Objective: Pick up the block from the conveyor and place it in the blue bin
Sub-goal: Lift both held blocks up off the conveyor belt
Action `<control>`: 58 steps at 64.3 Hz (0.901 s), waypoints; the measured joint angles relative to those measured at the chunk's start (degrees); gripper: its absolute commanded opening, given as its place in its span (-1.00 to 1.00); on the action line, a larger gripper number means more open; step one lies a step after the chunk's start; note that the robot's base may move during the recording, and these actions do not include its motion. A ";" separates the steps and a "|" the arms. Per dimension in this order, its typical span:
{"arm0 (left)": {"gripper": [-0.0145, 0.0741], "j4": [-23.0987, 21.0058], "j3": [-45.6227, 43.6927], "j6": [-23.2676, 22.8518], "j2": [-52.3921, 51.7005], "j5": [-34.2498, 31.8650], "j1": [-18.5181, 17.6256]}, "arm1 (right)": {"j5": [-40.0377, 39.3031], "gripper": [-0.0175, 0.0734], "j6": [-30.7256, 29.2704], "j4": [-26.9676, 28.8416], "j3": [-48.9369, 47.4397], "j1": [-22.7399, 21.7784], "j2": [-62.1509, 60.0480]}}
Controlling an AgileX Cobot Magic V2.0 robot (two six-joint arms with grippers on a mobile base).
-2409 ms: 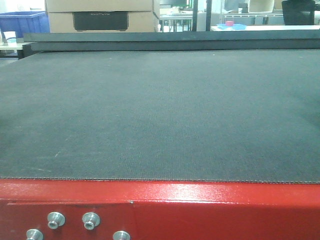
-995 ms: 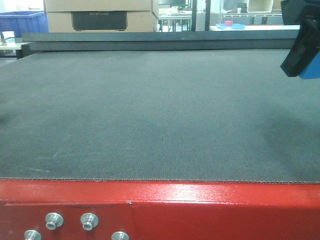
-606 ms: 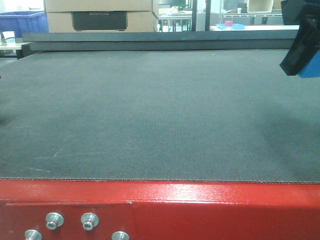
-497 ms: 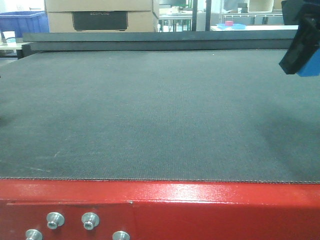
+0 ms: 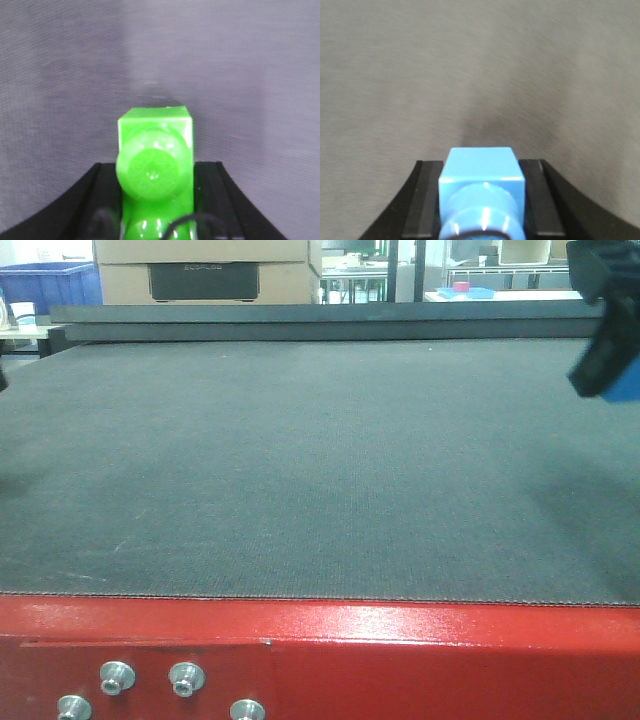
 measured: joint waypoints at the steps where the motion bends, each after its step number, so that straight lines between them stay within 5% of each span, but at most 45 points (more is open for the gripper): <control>1: -0.92 -0.33 0.00 0.00 -0.38 0.00 -0.37 | -0.15 -0.95 0.00 0.00 0.36 -0.43 -0.11; 19: -0.92 -0.66 5.23 -4.03 -13.10 -4.36 -6.39 | -4.24 -0.95 0.33 -0.36 8.04 -6.45 -5.56; 41: -0.92 -0.66 19.87 -4.64 -32.40 -10.73 -7.01 | -5.92 -0.95 0.33 -0.96 12.40 -6.45 -21.90; 58: -0.92 -1.77 22.02 -4.64 -48.58 -11.23 -7.01 | -2.72 -0.95 0.33 -0.96 11.73 -6.45 -32.49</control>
